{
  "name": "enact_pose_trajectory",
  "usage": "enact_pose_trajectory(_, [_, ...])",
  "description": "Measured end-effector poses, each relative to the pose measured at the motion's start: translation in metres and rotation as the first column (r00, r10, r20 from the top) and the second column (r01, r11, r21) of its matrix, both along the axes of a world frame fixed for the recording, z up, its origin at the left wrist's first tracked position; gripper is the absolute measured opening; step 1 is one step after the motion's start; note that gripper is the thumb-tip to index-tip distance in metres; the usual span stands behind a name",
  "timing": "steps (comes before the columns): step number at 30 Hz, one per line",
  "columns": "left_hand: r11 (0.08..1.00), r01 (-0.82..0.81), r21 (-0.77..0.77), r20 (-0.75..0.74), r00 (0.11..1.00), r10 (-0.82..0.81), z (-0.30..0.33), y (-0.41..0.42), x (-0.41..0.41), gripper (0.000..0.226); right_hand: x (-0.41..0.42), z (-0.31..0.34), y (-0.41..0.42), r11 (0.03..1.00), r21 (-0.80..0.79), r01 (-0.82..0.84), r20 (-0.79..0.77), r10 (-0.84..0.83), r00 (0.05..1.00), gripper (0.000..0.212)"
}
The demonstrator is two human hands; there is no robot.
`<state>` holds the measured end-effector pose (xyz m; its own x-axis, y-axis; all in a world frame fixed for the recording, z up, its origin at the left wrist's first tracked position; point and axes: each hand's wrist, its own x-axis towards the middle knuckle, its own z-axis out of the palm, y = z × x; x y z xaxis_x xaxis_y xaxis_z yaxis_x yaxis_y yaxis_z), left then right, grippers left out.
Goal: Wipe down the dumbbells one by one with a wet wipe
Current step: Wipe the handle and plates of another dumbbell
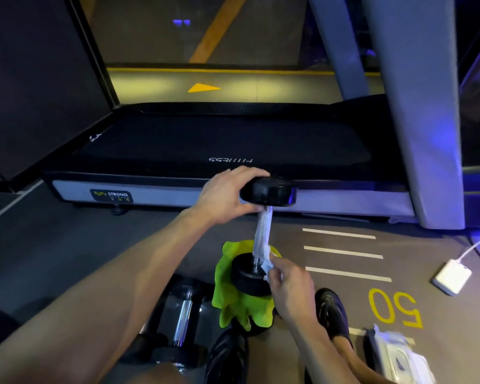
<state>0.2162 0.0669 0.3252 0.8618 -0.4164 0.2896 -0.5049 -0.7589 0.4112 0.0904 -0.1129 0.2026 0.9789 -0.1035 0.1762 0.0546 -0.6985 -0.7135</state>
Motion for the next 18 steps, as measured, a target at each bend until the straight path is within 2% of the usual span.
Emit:
enact_pose_trajectory(3, [0.998, -0.022, 0.056, 0.013, 1.0, 0.022, 0.007, -0.007, -0.007, 0.074, -0.002, -0.005, -0.006, 1.0, 0.023, -0.018, 0.012, 0.018, 1.0, 0.028])
enact_pose_trajectory(7, [0.994, -0.03, 0.105, -0.067, 0.997, 0.037, 0.025, -0.012, -0.024, 0.077, -0.013, -0.005, -0.008, 0.983, 0.179, -0.042, -0.002, 0.043, 0.999, 0.03])
enact_pose_trajectory(9, [0.99, -0.031, 0.137, -0.083, 0.996, 0.043, 0.033, -0.015, -0.03, 0.071, -0.015, 0.0, -0.014, 0.97, 0.239, -0.044, -0.046, 0.056, 0.997, 0.028])
enact_pose_trajectory(11, [0.991, -0.025, 0.13, -0.079, 0.996, 0.035, 0.034, -0.015, -0.033, 0.066, -0.013, 0.006, -0.023, 0.951, 0.309, -0.008, -0.048, 0.024, 0.999, 0.025])
enact_pose_trajectory(14, [0.997, -0.03, 0.066, -0.095, 0.995, 0.036, 0.03, -0.011, -0.038, 0.071, -0.003, 0.018, -0.038, 0.94, 0.337, 0.061, -0.084, -0.035, 0.996, 0.028])
enact_pose_trajectory(16, [0.999, -0.038, 0.009, -0.098, 0.994, 0.039, 0.023, -0.008, -0.042, 0.074, 0.008, 0.028, -0.044, 0.895, 0.443, 0.047, -0.214, 0.055, 0.975, 0.029])
enact_pose_trajectory(18, [0.999, -0.039, -0.024, -0.089, 0.995, 0.037, 0.019, -0.006, -0.043, 0.073, 0.014, 0.041, -0.043, 0.759, 0.651, 0.022, -0.345, 0.269, 0.899, 0.027])
